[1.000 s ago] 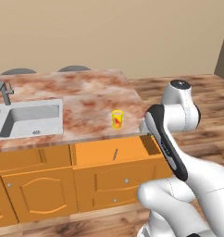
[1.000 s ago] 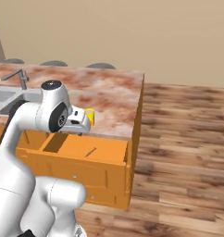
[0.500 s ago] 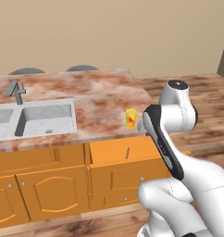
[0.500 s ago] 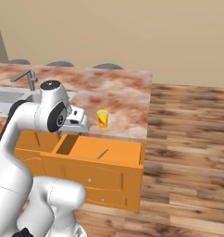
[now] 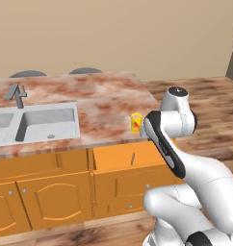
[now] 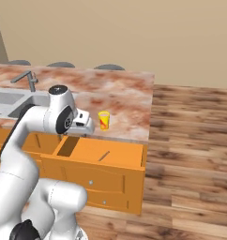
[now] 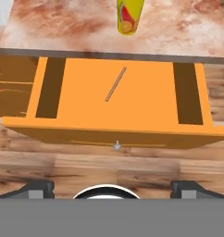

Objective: Pick up the straw from the left drawer and put it inside the smoothie cup.

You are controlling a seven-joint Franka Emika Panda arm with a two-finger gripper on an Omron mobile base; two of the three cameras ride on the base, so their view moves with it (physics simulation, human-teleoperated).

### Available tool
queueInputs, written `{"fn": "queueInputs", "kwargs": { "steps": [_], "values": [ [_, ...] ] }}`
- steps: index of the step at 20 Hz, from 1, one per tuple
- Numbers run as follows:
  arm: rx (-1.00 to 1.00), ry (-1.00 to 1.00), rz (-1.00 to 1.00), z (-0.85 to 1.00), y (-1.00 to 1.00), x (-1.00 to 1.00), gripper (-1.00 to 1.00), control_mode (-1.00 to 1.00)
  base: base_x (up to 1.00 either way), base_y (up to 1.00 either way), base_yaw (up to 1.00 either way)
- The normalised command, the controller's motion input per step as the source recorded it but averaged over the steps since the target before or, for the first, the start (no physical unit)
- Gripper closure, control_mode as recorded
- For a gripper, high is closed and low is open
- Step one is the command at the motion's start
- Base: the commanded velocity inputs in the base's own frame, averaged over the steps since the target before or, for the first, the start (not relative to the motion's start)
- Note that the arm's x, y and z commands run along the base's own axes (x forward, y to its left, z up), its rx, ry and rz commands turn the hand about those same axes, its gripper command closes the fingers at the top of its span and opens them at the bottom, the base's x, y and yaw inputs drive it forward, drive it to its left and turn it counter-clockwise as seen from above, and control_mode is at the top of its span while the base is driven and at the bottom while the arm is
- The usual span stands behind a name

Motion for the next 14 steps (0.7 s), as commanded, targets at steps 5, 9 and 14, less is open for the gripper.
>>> {"fn": "queueInputs", "kwargs": {
  "steps": [5, 9, 14],
  "values": [
    [0.00, 0.00, 0.00, -0.37, 0.00, 0.32, -1.00, -1.00, 0.00, 0.00, 0.00],
    [0.00, 0.01, 0.00, -0.42, 0.00, 0.22, -1.00, -1.00, 0.00, 0.00, 0.00],
    [0.00, 0.07, 0.00, -0.45, 0.00, 0.01, -1.00, -1.00, 0.00, 0.00, 0.00]
  ]
}}
